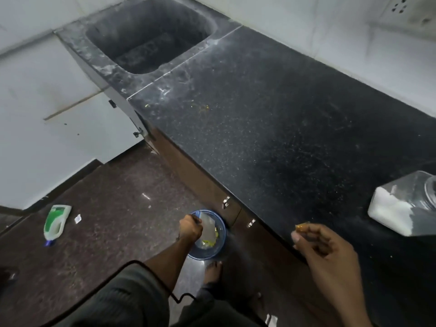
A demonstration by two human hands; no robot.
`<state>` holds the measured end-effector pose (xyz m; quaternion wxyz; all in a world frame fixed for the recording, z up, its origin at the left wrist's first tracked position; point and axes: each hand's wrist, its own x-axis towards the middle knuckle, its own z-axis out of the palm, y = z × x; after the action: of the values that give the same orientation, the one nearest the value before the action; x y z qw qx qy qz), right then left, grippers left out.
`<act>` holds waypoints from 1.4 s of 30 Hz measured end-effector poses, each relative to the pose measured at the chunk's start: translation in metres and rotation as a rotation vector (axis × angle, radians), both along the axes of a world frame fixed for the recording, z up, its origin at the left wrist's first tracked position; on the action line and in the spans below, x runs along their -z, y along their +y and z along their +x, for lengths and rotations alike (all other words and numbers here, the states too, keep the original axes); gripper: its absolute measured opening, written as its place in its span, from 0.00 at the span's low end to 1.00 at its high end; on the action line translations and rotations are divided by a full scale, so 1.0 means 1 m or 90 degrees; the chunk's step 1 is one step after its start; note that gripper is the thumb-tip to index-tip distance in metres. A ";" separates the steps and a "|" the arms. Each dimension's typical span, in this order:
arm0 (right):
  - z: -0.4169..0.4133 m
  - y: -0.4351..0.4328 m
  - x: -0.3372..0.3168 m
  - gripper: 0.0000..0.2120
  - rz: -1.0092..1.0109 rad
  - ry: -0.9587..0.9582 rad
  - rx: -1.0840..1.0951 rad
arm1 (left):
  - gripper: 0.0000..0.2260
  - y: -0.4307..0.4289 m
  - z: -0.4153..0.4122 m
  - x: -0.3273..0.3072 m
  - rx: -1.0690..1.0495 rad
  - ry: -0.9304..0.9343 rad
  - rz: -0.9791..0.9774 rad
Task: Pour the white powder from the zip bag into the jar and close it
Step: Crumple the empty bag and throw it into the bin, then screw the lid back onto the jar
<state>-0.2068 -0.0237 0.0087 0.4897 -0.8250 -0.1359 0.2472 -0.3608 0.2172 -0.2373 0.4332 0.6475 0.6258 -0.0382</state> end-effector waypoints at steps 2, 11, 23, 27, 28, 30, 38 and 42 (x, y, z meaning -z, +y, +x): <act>-0.001 0.003 0.001 0.06 -0.008 -0.005 0.002 | 0.04 0.003 0.003 0.005 -0.013 -0.008 0.003; 0.000 0.021 -0.004 0.08 0.019 -0.030 0.019 | 0.06 0.018 0.013 0.008 -0.011 -0.038 -0.039; 0.022 0.003 -0.027 0.07 0.051 -0.082 0.122 | 0.11 0.051 0.071 -0.125 -0.205 -0.430 0.385; 0.033 -0.014 -0.044 0.08 0.084 -0.126 0.163 | 0.13 0.033 0.111 -0.191 -0.134 -0.582 0.442; 0.038 -0.019 -0.046 0.07 0.092 -0.136 0.176 | 0.15 0.023 0.121 -0.207 -0.103 -0.616 0.426; 0.047 -0.029 -0.053 0.07 0.112 -0.155 0.202 | 0.17 0.000 0.142 -0.237 -0.020 -0.683 0.388; 0.111 -0.077 -0.087 0.06 0.162 -0.238 0.268 | 0.11 -0.137 0.253 -0.311 0.371 -0.830 0.265; 0.148 -0.115 -0.088 0.04 0.147 -0.275 0.318 | 0.11 -0.188 0.294 -0.314 0.586 -0.771 0.217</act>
<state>-0.0587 -0.1389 0.0969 0.5849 -0.8054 -0.0572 -0.0773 -0.0666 0.0290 0.0764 0.5348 0.8075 -0.0541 0.2428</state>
